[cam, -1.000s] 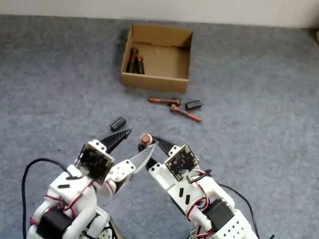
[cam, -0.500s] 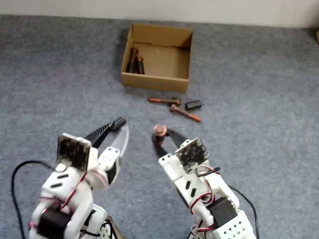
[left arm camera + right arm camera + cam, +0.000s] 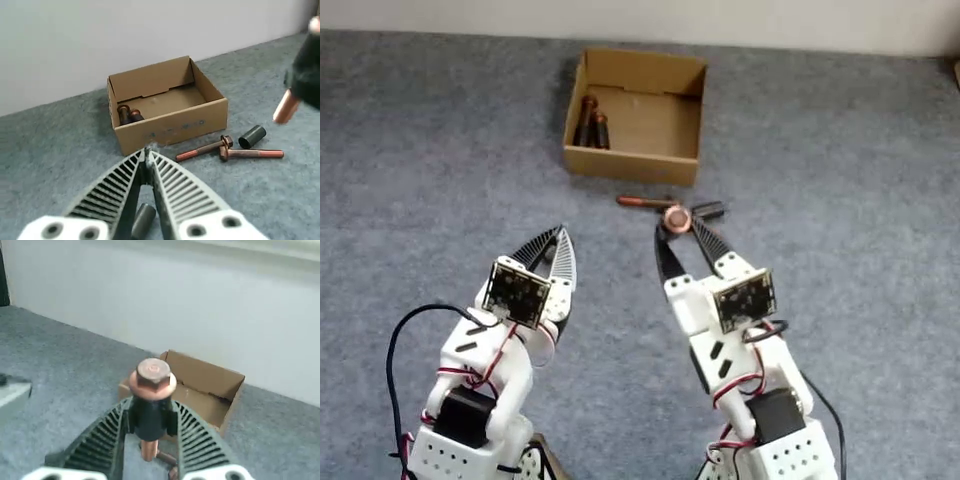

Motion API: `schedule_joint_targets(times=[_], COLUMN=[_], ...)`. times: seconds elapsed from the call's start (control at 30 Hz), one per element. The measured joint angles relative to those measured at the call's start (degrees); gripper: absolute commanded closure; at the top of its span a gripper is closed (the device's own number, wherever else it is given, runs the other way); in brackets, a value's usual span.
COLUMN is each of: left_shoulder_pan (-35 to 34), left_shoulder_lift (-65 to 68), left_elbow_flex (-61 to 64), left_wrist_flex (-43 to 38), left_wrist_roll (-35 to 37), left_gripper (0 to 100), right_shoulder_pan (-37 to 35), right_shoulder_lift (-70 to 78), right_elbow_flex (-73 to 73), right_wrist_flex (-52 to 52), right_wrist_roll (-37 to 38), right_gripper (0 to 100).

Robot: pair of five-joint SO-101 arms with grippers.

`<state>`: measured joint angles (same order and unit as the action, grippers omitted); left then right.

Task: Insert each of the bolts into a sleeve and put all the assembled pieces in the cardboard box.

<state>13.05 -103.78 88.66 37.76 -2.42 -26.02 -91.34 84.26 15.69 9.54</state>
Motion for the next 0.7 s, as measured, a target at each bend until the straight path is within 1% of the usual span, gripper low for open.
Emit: schedule_joint_targets(times=[0.23, 0.43, 0.57, 0.7], left_shoulder_pan=[-5.8, -9.3, -9.8, -9.8], left_shoulder_lift=[0.0, 0.0, 0.0, 0.0], left_elbow_flex=[0.0, 0.0, 0.0, 0.0], left_wrist_flex=[0.0, 0.0, 0.0, 0.0], left_wrist_roll=[0.0, 0.0, 0.0, 0.0], left_gripper=[99, 99, 99, 99], right_shoulder_pan=[0.0, 0.0, 0.0, 0.0], right_shoulder_lift=[32.0, 59.2, 75.0, 88.7], right_elbow_flex=[-20.7, -37.8, -47.3, -56.0], right_wrist_flex=[-6.4, -12.6, -18.7, -22.2], right_wrist_roll=[0.0, 0.0, 0.0, 0.0], right_gripper=[99.4, 99.4, 99.4, 99.4])
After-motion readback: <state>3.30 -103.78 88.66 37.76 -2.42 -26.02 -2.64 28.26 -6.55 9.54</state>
